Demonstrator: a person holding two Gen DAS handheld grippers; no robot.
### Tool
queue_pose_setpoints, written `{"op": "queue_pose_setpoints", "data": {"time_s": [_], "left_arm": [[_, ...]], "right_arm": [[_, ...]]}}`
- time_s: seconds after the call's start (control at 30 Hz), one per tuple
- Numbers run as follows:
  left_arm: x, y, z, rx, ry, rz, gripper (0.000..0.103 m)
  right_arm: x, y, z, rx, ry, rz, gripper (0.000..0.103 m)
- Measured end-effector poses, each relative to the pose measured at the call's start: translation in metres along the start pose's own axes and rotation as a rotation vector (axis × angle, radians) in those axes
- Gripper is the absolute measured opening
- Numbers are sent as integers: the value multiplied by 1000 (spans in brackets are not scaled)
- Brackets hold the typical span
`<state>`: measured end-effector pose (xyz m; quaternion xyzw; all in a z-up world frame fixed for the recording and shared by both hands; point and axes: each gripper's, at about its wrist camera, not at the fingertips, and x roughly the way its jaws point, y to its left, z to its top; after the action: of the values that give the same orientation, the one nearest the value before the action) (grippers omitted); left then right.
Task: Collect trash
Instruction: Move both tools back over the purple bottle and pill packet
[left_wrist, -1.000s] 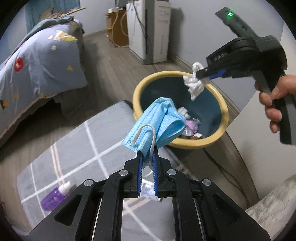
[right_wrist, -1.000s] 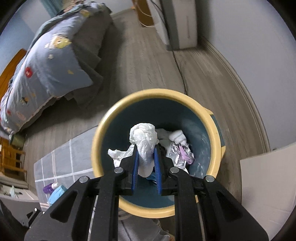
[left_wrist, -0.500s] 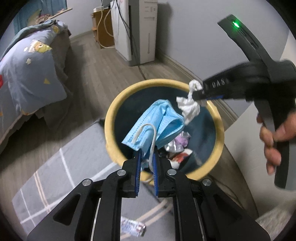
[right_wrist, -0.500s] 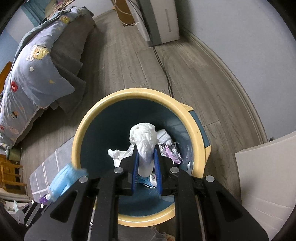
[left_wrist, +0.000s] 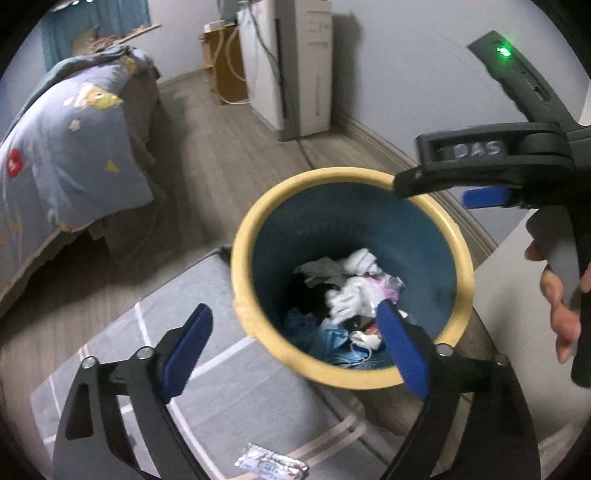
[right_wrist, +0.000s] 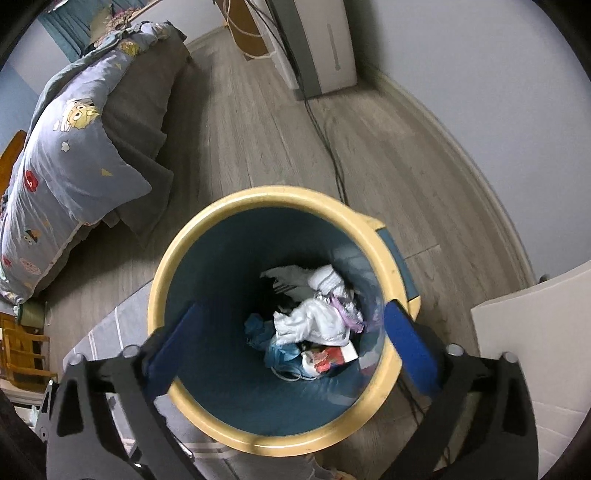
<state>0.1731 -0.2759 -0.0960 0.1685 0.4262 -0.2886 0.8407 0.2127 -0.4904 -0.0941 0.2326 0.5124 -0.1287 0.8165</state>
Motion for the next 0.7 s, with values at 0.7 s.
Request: {"op": "queue_pose_setpoints", "data": {"time_s": [0.7], "left_arm": [[-132, 164, -92, -192, 16, 205, 93]], "right_arm": [[-47, 86, -35, -237, -51, -20, 97]]}}
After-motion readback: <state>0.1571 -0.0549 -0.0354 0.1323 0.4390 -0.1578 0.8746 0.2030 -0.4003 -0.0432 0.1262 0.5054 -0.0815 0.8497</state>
